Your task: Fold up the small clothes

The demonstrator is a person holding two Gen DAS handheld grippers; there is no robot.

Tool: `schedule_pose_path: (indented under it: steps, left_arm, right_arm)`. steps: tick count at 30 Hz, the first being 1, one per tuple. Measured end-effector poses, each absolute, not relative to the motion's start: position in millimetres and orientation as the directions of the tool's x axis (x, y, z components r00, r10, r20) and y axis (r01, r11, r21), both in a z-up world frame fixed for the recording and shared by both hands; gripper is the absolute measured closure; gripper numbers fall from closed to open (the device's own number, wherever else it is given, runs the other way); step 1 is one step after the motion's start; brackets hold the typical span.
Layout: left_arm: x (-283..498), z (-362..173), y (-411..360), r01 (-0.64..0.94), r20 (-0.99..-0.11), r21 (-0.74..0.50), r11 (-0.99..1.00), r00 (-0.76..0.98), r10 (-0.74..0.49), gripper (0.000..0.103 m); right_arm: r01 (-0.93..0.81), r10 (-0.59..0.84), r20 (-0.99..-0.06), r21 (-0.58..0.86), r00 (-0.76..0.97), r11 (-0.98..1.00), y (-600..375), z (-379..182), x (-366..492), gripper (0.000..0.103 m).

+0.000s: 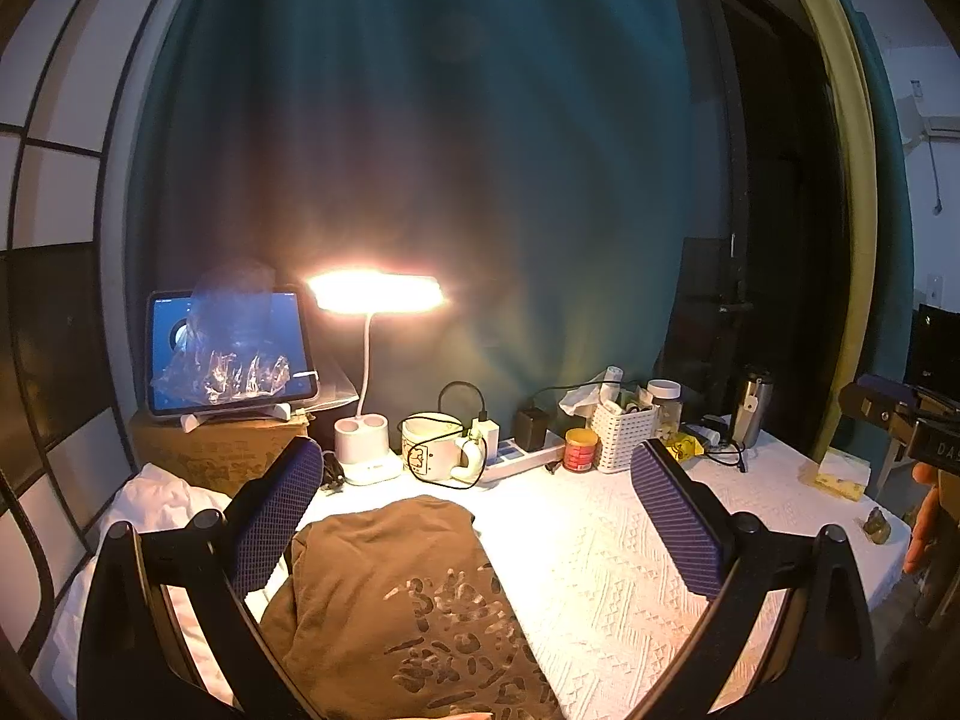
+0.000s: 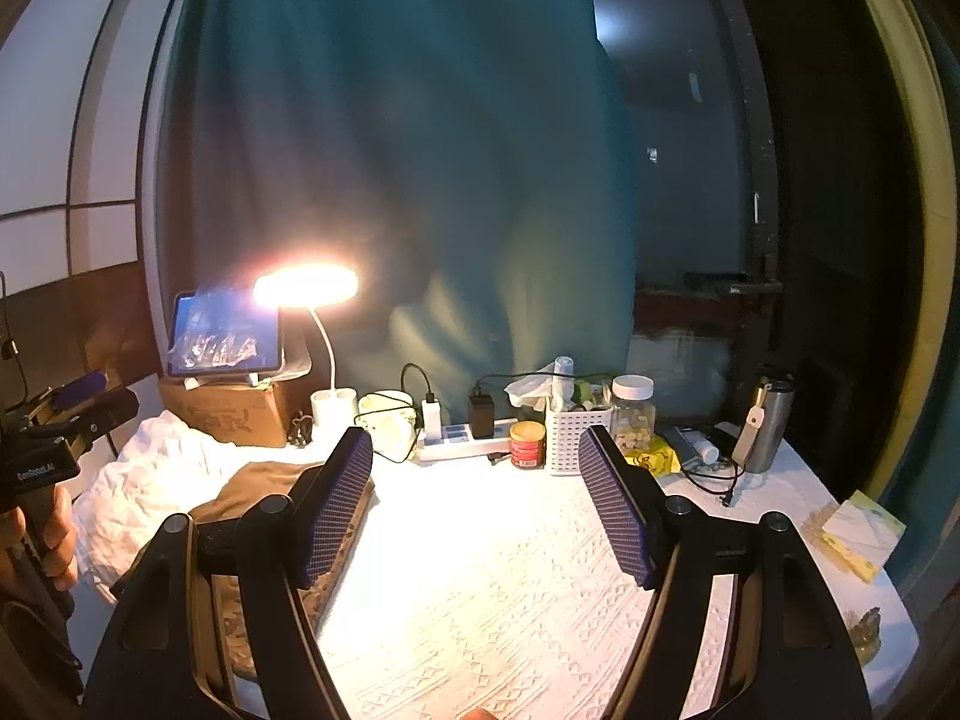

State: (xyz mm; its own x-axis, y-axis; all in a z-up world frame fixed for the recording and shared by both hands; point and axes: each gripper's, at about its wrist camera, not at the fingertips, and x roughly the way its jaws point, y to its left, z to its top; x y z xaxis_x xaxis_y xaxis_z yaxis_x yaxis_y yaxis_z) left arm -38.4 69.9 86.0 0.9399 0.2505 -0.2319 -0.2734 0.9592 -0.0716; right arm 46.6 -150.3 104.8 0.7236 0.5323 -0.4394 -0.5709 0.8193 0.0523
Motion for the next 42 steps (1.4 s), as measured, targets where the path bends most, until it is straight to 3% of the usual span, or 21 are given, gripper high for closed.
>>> schedule_pose_path:
  steps: [42]
  left_arm:
    - [-38.3,87.8,69.0,-0.256,-0.230,-0.067,0.964,0.944,0.235,0.002]
  right_arm:
    - [-0.572,0.529,-0.440,0.041,0.726,0.819,-155.1,104.0,45.5,0.029]
